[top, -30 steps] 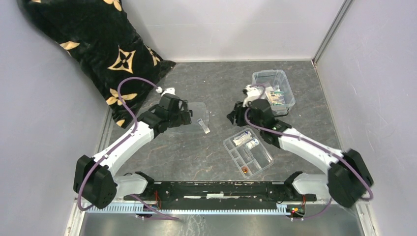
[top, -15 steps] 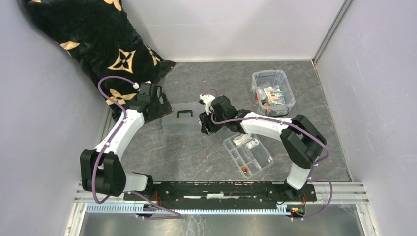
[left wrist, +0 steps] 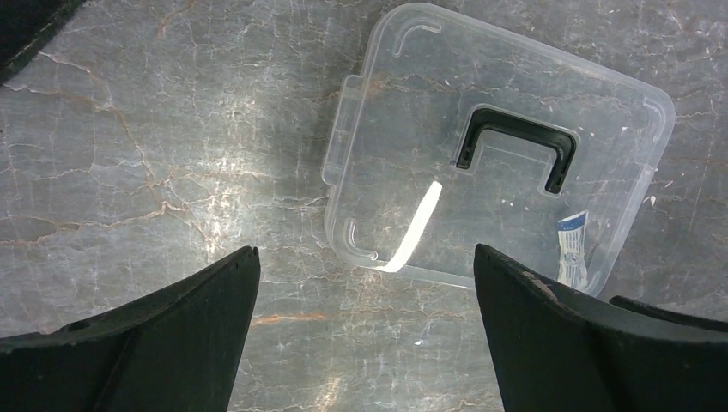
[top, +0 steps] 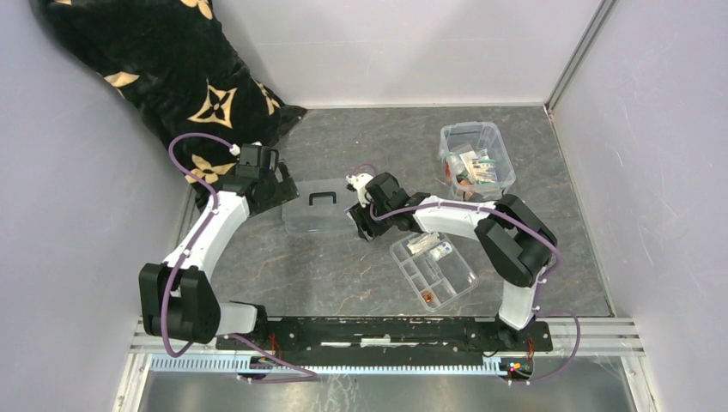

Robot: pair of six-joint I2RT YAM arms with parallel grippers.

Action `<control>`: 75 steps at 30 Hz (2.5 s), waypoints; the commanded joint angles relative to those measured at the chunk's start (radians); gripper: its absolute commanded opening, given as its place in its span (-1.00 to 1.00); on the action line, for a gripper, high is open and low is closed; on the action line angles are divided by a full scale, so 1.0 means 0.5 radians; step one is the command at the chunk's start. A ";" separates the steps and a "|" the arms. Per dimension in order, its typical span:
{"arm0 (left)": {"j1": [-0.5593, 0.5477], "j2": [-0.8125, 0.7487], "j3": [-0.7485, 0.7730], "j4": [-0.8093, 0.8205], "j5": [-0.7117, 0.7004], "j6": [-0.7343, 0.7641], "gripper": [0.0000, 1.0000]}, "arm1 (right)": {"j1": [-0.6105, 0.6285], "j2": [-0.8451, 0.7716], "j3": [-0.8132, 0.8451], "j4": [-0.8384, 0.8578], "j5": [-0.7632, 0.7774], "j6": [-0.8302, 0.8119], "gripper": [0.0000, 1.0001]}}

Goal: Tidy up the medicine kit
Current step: Pick up the medical item at the center of the board.

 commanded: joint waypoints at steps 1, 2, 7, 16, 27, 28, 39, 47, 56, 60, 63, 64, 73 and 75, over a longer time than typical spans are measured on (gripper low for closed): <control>0.014 -0.071 0.030 0.018 0.021 0.073 0.99 | 0.004 0.075 0.094 0.092 0.054 -0.008 0.19; 0.016 -0.071 0.030 0.019 0.024 0.073 1.00 | 0.004 0.086 0.094 0.104 0.067 0.002 0.20; 0.029 -0.096 0.020 0.020 0.046 0.073 1.00 | 0.006 0.121 0.105 0.149 0.085 0.010 0.18; 0.048 -0.125 0.008 0.025 0.058 0.085 1.00 | 0.006 0.209 0.153 0.133 0.144 -0.003 0.10; 0.060 -0.129 -0.028 0.041 0.082 0.085 1.00 | 0.006 0.294 0.115 0.126 0.225 -0.062 -0.29; 0.060 -0.130 -0.031 0.041 0.081 0.085 1.00 | 0.006 0.292 0.102 0.135 0.227 -0.064 -0.35; 0.066 -0.129 -0.041 0.058 0.126 0.067 1.00 | 0.006 0.126 0.002 0.141 0.295 -0.084 -0.91; 0.066 -0.136 -0.051 0.070 0.156 0.066 1.00 | 0.006 -0.119 -0.005 -0.058 0.317 -0.139 -1.00; 0.066 -0.170 -0.099 0.190 0.356 0.080 1.00 | 0.001 -0.354 -0.063 -0.551 0.268 -0.298 -1.00; 0.063 -0.162 -0.102 0.204 0.383 0.096 1.00 | 0.004 -0.431 -0.055 -0.793 0.354 -0.406 -1.00; 0.064 -0.158 -0.109 0.210 0.381 0.103 1.00 | -0.005 -0.491 -0.066 -0.961 0.417 -0.448 -1.00; 0.064 -0.159 -0.113 0.212 0.383 0.102 1.00 | -0.006 -0.520 -0.070 -1.001 0.446 -0.456 -1.00; 0.063 -0.169 -0.140 0.237 0.432 0.109 1.00 | -0.029 -0.677 -0.024 -1.266 0.634 -0.501 -1.00; 0.061 -0.183 -0.148 0.243 0.457 0.109 1.00 | -0.042 -0.655 0.010 -1.214 0.550 -0.501 -1.00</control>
